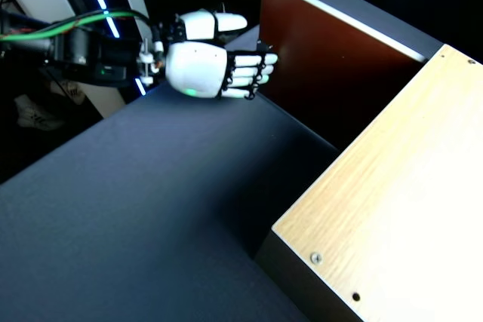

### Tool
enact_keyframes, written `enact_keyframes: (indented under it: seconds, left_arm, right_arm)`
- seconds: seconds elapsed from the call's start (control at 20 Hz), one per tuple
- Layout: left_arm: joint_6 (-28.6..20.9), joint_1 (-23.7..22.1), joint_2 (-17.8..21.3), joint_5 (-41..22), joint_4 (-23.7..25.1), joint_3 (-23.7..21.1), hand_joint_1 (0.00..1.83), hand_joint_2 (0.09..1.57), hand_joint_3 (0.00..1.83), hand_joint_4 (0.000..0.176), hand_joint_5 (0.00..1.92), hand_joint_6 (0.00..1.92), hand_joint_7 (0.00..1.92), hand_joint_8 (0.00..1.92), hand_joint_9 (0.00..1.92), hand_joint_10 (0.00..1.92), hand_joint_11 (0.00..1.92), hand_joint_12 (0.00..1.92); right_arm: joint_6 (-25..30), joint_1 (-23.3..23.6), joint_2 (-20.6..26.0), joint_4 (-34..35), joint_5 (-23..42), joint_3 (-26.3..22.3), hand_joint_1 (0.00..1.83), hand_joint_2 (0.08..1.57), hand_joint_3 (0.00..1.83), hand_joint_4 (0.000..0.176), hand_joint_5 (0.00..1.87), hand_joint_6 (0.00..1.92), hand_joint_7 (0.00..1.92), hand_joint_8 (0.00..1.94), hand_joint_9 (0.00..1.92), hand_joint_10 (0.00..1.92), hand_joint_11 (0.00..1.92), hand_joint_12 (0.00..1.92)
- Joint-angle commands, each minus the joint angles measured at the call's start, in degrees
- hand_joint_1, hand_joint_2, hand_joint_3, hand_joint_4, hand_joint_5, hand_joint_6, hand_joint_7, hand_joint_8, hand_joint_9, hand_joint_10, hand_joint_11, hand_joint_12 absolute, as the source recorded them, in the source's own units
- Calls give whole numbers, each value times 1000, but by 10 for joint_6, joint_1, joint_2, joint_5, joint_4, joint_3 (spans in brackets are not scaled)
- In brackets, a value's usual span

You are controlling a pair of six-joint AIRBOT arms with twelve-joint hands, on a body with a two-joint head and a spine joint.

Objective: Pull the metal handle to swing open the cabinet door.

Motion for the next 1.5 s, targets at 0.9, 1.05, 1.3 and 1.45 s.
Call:
enact_keyframes:
  seconds: [0.9,1.05,1.3,1.45]
  left_arm:
    - [4,-5,4,-14,-57,1,0,1540,3,0,248,0,263,0,241,1,0,530]
    - [4,-5,4,-14,-57,1,0,1541,1,0,251,1,263,0,240,0,0,531]
    - [4,-5,4,-14,-57,1,0,1542,2,0,253,2,266,2,241,1,0,527]
    - [4,-5,4,-14,-57,1,0,1535,0,0,250,0,263,0,237,0,0,523]
  right_arm:
    - [5,8,-28,-18,-91,-34,0,1399,2,0,352,4,340,2,302,3,0,855]
    - [5,8,-35,-18,-101,-34,0,1401,2,0,346,1,330,1,290,0,0,839]
    - [5,8,-36,-18,-102,-31,0,1402,1,0,355,5,343,6,301,6,0,852]
    - [5,4,-17,-18,-102,-32,0,1400,0,0,352,3,344,5,304,6,0,853]
